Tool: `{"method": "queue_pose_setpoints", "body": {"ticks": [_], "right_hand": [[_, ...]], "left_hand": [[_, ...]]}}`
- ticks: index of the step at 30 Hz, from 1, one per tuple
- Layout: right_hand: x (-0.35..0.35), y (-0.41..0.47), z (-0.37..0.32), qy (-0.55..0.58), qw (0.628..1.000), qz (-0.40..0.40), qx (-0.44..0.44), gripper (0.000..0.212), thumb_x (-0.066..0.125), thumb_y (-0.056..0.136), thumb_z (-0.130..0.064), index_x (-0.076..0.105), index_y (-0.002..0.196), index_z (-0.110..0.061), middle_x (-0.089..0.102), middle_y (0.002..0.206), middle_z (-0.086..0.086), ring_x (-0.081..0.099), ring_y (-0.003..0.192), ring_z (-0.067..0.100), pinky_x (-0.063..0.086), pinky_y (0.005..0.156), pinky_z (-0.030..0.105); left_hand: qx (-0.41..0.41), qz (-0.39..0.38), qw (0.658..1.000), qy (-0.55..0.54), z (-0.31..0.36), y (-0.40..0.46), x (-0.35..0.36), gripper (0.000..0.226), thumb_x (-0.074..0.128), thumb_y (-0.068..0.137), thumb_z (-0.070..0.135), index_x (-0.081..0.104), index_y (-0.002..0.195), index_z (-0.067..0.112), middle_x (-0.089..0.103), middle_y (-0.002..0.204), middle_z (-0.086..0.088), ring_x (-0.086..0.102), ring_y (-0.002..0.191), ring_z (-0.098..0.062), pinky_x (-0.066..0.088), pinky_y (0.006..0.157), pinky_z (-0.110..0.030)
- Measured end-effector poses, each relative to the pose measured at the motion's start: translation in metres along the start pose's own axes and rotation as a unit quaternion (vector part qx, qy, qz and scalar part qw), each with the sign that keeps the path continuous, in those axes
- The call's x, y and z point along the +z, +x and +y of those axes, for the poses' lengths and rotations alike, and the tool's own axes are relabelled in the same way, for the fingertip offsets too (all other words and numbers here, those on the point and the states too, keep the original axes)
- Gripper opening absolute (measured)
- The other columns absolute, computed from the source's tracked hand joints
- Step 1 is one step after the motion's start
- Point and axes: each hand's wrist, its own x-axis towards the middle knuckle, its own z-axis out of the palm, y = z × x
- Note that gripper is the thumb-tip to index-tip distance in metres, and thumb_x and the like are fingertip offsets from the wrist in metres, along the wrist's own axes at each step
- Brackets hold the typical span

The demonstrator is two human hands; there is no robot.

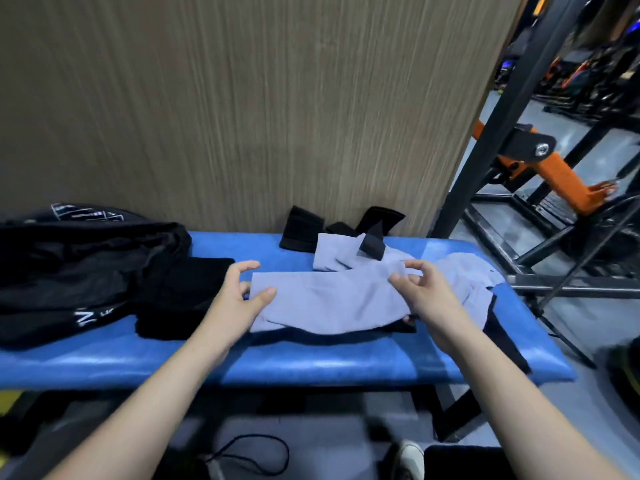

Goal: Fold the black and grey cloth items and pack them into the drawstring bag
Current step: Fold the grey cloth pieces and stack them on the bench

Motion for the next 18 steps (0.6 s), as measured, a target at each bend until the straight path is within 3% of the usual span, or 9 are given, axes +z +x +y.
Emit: {"method": "queue_pose_setpoints", "body": {"ticks": [2, 4, 6, 8, 11, 14, 16, 18], "right_hand": [[0.007, -0.003, 0.000, 0.004, 1.000, -0.011, 0.007, 0.025, 0.058, 0.096, -0.010, 0.053, 0.118, -0.021, 0.052, 0.067, 0.009, 0.043, 0.042, 0.018, 0.037, 0.039, 0.025], [0.011, -0.004, -0.001, 0.027, 0.999, -0.017, 0.018, 0.028, 0.054, 0.096, -0.006, 0.058, 0.115, -0.025, 0.049, 0.067, 0.011, 0.041, 0.041, 0.020, 0.037, 0.039, 0.026], [0.014, -0.004, -0.004, 0.054, 0.998, -0.011, 0.028, 0.027, 0.049, 0.095, -0.001, 0.065, 0.109, -0.019, 0.053, 0.070, 0.012, 0.043, 0.042, 0.022, 0.038, 0.040, 0.027], [0.016, -0.001, -0.005, 0.075, 0.996, -0.011, 0.040, 0.030, 0.043, 0.093, 0.002, 0.070, 0.100, -0.010, 0.058, 0.075, 0.014, 0.046, 0.046, 0.023, 0.038, 0.042, 0.027], [0.017, 0.002, -0.003, 0.093, 0.994, -0.032, 0.041, 0.037, 0.037, 0.089, 0.007, 0.069, 0.104, -0.004, 0.064, 0.084, 0.016, 0.044, 0.051, 0.024, 0.037, 0.046, 0.028], [0.013, 0.004, -0.002, 0.103, 0.992, -0.072, -0.004, 0.043, 0.037, 0.088, 0.018, 0.063, 0.116, -0.003, 0.069, 0.096, 0.012, 0.048, 0.058, 0.021, 0.039, 0.050, 0.027], [0.009, 0.003, -0.002, 0.088, 0.993, -0.072, -0.021, 0.043, 0.042, 0.088, 0.021, 0.064, 0.114, -0.006, 0.072, 0.098, 0.005, 0.056, 0.063, 0.015, 0.042, 0.053, 0.025], [0.006, 0.002, -0.001, 0.046, 0.997, -0.037, -0.044, 0.026, 0.052, 0.090, 0.014, 0.066, 0.101, -0.004, 0.069, 0.082, 0.006, 0.054, 0.058, 0.013, 0.040, 0.053, 0.025]], "left_hand": [[-0.007, -0.015, 1.000, 0.017, -0.004, -0.004, -0.014, 0.035, 0.060, 0.094, 0.003, 0.051, 0.110, 0.032, 0.054, 0.058, 0.013, 0.048, 0.059, -0.010, 0.036, 0.055, -0.021], [-0.020, -0.023, 0.999, 0.010, -0.005, -0.005, -0.023, 0.033, 0.046, 0.095, -0.007, 0.059, 0.103, 0.023, 0.058, 0.073, 0.000, 0.049, 0.063, -0.015, 0.036, 0.056, -0.024], [-0.047, -0.023, 0.999, -0.008, 0.000, -0.006, -0.026, 0.042, 0.031, 0.091, -0.016, 0.065, 0.098, 0.007, 0.064, 0.087, -0.004, 0.058, 0.057, -0.007, 0.045, 0.052, -0.017], [-0.047, -0.042, 0.998, -0.023, 0.005, -0.007, -0.026, 0.052, 0.025, 0.087, -0.020, 0.068, 0.100, 0.004, 0.067, 0.091, -0.006, 0.068, 0.063, -0.006, 0.052, 0.058, -0.017], [-0.030, -0.067, 0.997, -0.026, 0.008, -0.007, -0.026, 0.054, 0.030, 0.090, -0.019, 0.068, 0.108, 0.015, 0.073, 0.091, -0.007, 0.074, 0.072, -0.014, 0.057, 0.067, -0.021], [0.015, -0.066, 0.996, 0.059, 0.006, -0.006, -0.030, 0.054, 0.043, 0.088, -0.014, 0.068, 0.109, 0.029, 0.059, 0.054, 0.007, 0.046, 0.047, -0.008, 0.034, 0.048, -0.016], [0.045, -0.050, 0.995, 0.077, 0.005, -0.005, -0.032, 0.057, 0.046, 0.082, -0.014, 0.071, 0.104, 0.032, 0.047, 0.054, 0.001, 0.035, 0.051, -0.012, 0.028, 0.047, -0.019], [0.090, -0.016, 0.993, 0.078, 0.008, -0.004, -0.032, 0.046, 0.055, 0.083, -0.013, 0.074, 0.094, 0.028, 0.049, 0.066, -0.003, 0.041, 0.053, -0.011, 0.036, 0.052, -0.021]]}}
